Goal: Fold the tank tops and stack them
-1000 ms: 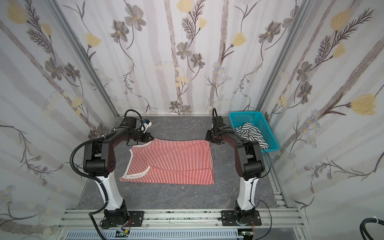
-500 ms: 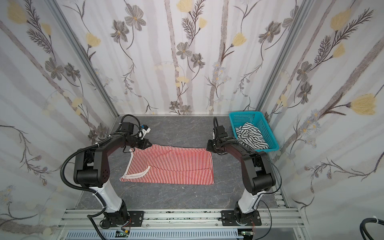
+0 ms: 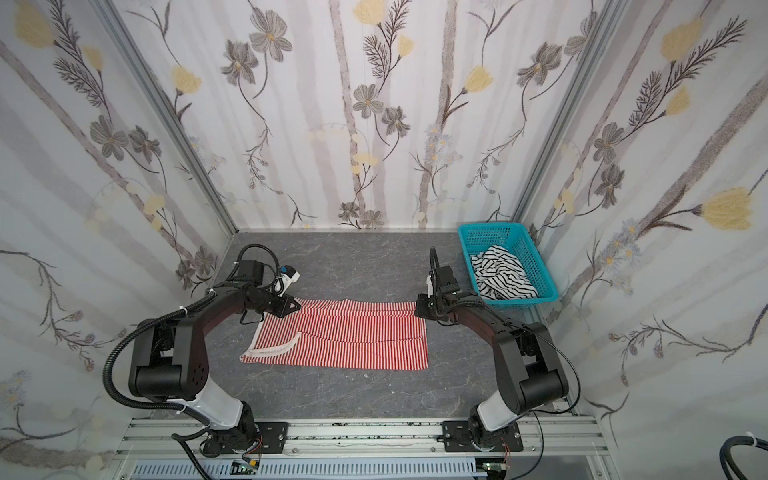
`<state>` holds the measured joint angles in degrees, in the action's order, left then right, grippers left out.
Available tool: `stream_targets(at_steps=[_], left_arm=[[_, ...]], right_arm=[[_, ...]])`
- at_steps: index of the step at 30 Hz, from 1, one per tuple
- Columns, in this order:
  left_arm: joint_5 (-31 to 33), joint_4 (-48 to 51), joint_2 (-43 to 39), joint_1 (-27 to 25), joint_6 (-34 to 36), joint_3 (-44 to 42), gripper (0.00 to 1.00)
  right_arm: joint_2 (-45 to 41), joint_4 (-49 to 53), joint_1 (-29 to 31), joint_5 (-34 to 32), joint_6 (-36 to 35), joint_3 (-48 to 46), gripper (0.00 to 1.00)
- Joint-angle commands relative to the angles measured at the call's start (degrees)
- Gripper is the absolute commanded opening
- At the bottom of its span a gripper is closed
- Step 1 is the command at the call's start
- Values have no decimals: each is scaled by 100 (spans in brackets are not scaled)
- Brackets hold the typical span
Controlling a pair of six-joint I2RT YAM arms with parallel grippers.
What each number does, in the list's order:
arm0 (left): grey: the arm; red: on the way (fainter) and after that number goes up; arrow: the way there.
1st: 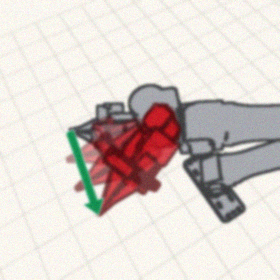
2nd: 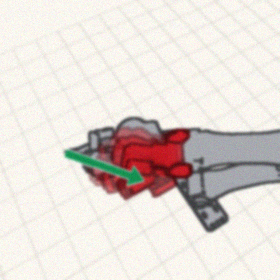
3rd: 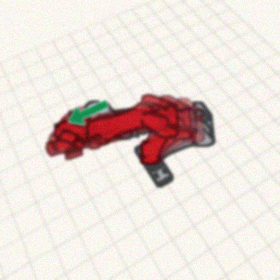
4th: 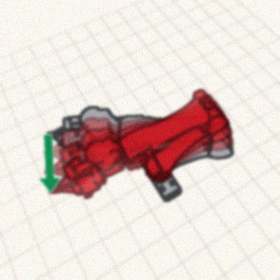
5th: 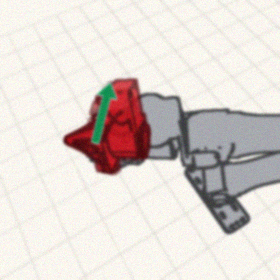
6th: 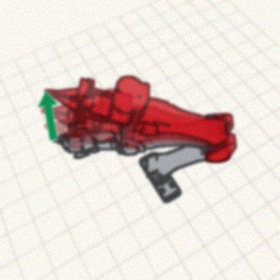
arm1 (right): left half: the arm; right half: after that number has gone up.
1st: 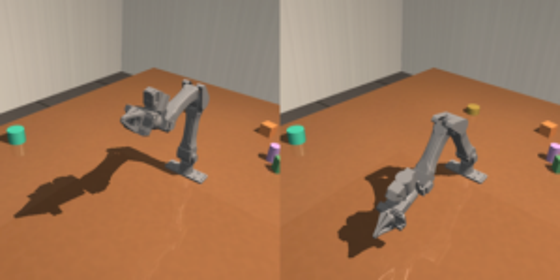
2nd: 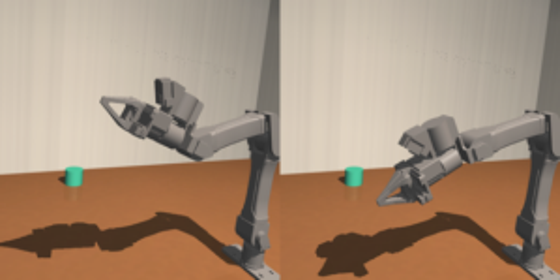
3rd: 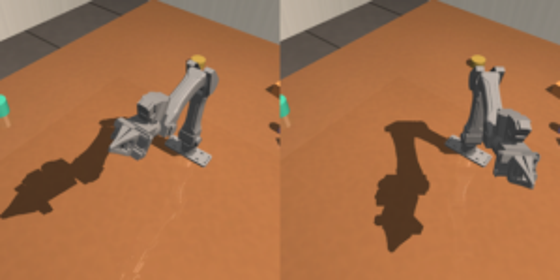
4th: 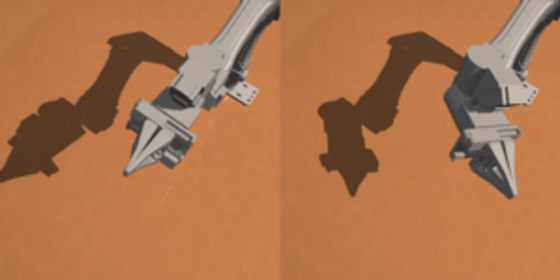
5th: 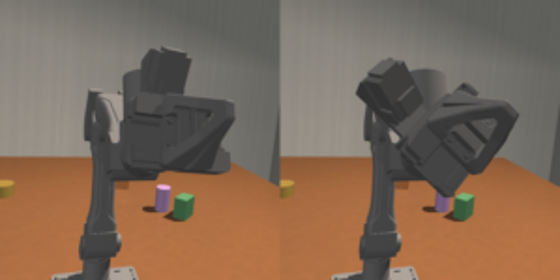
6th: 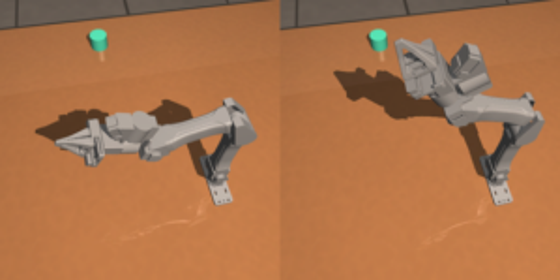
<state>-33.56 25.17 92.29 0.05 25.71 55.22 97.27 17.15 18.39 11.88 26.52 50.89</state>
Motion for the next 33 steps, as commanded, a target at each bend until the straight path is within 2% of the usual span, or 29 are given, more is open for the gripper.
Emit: stream_targets(at_steps=[1, 9, 17, 21, 29, 33], left_arm=[[51, -3, -143, 12, 153, -158, 2], [103, -3, -280, 10, 188, -462, 3], [190, -3, -166, 11, 197, -628, 9], [243, -3, -243, 12, 212, -787, 11], [649, -1, -1038, 16, 5, -883, 38], [702, -43, -1349, 23, -14, -714, 44]], right_arm=[[-130, -325, 36, -19, 43, -179, 0], [-282, -501, 119, -20, 137, -592, 0], [-325, -587, 155, -37, 172, -729, 0], [-451, -592, 186, -12, 184, -999, 8], [-1044, -241, 186, -60, 186, -904, 29], [-963, -415, 263, 85, 385, -722, 30]])
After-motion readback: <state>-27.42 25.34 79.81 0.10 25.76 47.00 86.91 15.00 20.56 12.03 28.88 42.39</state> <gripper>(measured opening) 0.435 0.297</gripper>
